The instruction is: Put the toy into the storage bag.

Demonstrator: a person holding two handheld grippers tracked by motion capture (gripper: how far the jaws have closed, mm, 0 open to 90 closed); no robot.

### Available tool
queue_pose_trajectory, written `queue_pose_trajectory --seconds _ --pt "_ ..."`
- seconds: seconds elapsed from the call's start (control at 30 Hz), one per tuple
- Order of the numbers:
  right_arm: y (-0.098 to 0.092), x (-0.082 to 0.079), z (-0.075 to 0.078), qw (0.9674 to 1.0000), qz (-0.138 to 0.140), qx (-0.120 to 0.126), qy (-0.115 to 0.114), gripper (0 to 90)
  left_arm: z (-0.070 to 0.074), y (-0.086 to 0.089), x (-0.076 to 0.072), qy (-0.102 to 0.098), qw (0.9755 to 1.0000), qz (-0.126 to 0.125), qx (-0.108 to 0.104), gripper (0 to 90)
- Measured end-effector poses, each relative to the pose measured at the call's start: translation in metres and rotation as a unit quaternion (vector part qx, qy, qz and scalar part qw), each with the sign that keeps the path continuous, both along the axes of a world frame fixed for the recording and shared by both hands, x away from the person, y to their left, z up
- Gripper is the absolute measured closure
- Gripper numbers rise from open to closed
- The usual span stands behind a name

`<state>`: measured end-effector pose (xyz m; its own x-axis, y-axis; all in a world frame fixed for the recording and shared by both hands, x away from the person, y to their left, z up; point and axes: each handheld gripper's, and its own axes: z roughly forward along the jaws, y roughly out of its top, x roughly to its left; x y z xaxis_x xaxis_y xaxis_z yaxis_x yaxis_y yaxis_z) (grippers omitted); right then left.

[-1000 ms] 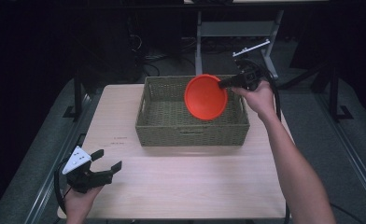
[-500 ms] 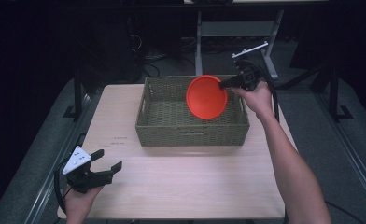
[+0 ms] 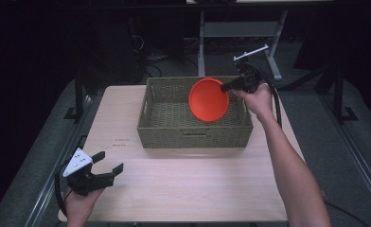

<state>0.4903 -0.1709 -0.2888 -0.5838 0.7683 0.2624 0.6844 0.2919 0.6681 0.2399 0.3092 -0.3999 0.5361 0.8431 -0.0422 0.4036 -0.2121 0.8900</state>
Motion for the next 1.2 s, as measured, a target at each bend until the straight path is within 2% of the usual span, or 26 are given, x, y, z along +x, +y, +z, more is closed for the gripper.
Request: queue_pose_trajectory --seconds 0.47,0.97,1.2 --pt "-0.006 0.008 -0.023 0.9995 -0.016 0.012 0.024 81.9 0.000 0.000 0.000 0.001 1.0000 0.001 -0.001 15.4" --pt "-0.007 0.013 -0.044 0.9986 -0.018 0.022 0.045 81.8 0.000 0.000 0.000 0.001 1.0000 0.001 -0.002 15.4" --pt "-0.002 0.014 -0.049 0.9985 -0.016 0.020 0.049 81.8 0.000 0.001 0.000 -0.001 1.0000 0.002 -0.005 15.4"
